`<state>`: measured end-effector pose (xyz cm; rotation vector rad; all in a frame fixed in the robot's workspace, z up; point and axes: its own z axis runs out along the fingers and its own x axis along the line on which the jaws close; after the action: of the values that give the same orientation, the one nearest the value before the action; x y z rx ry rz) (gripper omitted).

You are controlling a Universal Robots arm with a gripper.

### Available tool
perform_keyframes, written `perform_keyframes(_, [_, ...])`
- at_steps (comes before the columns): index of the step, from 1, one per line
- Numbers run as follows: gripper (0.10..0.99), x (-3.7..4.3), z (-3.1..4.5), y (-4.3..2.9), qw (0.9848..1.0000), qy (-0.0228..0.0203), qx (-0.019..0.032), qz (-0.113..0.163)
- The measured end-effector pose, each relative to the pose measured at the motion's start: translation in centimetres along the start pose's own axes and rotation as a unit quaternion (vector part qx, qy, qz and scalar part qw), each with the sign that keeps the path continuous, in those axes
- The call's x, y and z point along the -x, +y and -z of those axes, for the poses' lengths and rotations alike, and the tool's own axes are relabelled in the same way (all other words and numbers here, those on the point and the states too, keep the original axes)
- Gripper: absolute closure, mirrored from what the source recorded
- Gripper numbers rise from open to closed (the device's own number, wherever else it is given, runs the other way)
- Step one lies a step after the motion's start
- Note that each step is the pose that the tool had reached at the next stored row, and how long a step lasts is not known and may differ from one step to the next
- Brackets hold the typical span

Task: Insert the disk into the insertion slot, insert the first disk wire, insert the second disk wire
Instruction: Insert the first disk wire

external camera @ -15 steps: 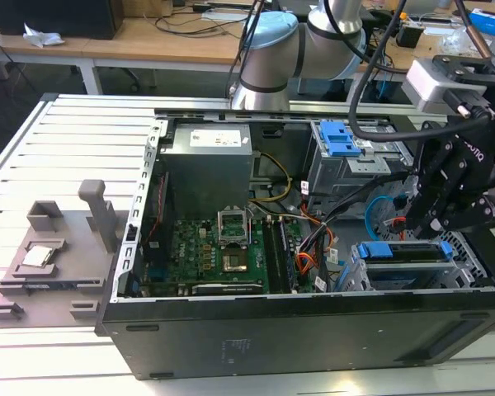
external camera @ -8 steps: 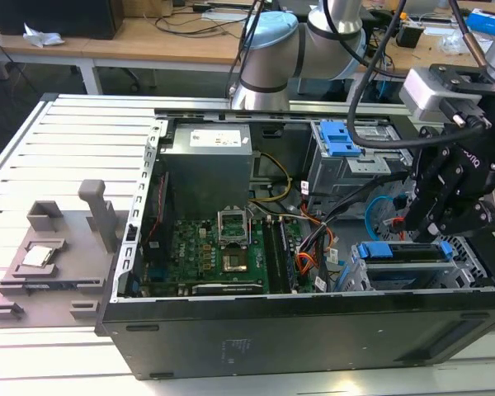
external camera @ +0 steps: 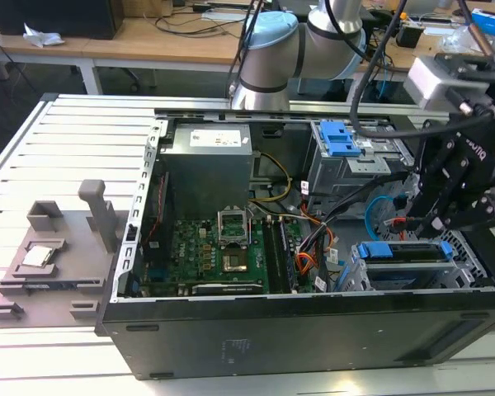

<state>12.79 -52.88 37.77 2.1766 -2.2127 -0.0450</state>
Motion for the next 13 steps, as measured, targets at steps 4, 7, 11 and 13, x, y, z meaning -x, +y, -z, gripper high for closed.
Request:
perform_keyframes(4, [0.725, 0.72, -0.47, -0.18, 1.0000, -0.0018, 0.0025, 0.000])
perform_keyframes(7, [0.725, 1.05, -1.05, -0.58, 1.0000, -0.0019, 0.0060, -0.002])
perform_keyframes(11, [0.725, 1.07, -1.67, -1.03, 0.9999, -0.0018, 0.0097, -0.006])
perform_keyframes(13, [0.725, 1.07, -1.68, -1.04, 0.9999, -0.0018, 0.0097, -0.006])
